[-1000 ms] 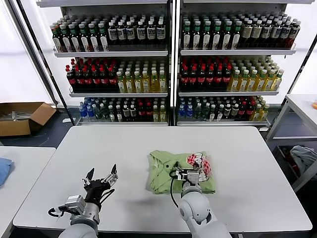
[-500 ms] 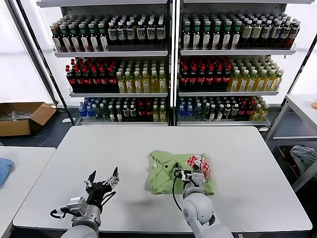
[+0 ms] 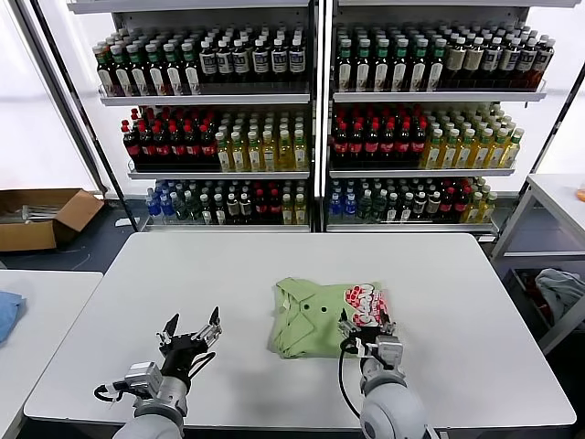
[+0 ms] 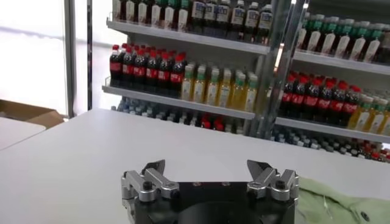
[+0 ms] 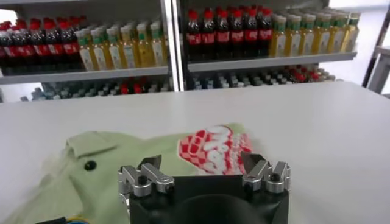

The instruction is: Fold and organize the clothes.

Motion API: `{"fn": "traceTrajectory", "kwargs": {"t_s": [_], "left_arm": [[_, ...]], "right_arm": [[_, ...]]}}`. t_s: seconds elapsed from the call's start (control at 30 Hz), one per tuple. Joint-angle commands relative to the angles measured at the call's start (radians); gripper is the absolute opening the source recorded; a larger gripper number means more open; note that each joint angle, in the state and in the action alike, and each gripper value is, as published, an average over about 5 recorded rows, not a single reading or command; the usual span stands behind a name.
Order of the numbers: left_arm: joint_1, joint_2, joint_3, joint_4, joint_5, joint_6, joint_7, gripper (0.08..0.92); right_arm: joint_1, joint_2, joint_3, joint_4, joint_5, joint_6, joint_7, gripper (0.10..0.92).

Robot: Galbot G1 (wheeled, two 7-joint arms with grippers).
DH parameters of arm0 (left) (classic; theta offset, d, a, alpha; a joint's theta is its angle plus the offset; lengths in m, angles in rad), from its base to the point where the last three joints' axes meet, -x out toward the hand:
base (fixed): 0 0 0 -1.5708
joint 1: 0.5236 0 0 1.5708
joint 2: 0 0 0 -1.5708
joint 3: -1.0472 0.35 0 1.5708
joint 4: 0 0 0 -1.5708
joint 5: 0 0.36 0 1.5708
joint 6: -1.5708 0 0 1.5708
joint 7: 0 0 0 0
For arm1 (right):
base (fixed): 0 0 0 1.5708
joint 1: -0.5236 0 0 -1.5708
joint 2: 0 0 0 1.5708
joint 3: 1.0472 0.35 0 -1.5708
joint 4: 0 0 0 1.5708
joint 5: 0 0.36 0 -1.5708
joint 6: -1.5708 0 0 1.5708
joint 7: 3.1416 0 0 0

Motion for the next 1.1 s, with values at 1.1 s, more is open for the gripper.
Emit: {"fn": "traceTrajectory", "kwargs": {"t_s": [1.1], "left_arm": [[0.001, -0.022, -0.035, 0.006, 0.045, -0.127, 0.030, 0.823]], "right_arm": [[-0.279, -0.151, 0.328, 0.206, -0.361, 0.173, -0.183, 0.823]]}}
